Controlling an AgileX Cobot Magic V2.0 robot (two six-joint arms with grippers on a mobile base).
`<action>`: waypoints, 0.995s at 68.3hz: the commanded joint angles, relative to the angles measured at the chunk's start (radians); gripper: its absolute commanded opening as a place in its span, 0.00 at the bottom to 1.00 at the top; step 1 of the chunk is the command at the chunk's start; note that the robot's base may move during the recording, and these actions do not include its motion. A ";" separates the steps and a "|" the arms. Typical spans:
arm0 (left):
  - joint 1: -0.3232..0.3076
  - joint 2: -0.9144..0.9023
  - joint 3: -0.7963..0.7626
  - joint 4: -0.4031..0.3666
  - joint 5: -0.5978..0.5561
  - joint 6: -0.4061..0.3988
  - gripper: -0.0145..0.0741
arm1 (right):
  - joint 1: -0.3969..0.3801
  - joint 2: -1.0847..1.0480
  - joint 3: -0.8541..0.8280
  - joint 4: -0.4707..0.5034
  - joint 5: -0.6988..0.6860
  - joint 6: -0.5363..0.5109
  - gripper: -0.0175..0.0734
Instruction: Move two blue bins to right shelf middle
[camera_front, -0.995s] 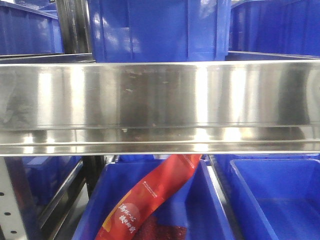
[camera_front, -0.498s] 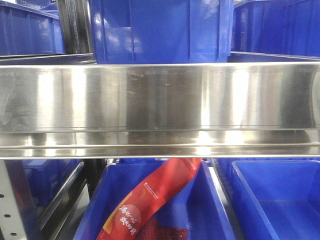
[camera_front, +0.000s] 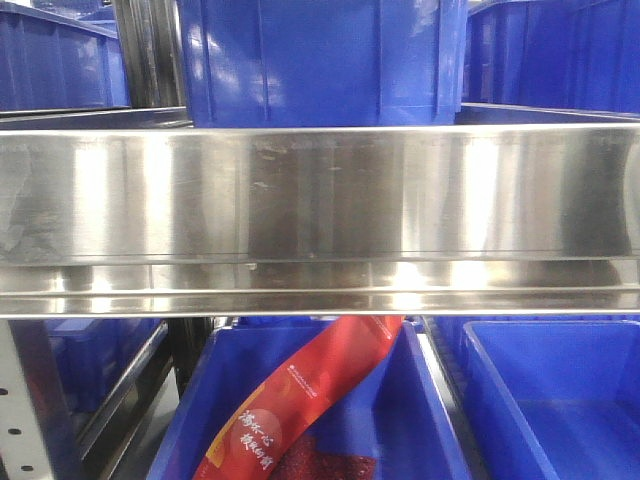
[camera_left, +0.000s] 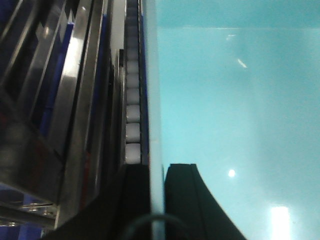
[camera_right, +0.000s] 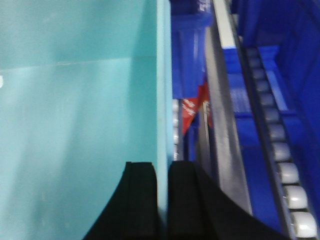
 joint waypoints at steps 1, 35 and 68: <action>-0.003 0.019 -0.019 -0.036 -0.094 0.014 0.04 | -0.033 0.024 -0.012 -0.018 -0.029 0.003 0.01; -0.001 0.199 -0.019 -0.050 -0.172 0.014 0.04 | -0.104 0.203 -0.010 0.076 -0.016 0.003 0.01; -0.001 0.225 -0.019 -0.048 -0.186 0.014 0.26 | -0.106 0.249 -0.010 0.063 -0.013 -0.002 0.15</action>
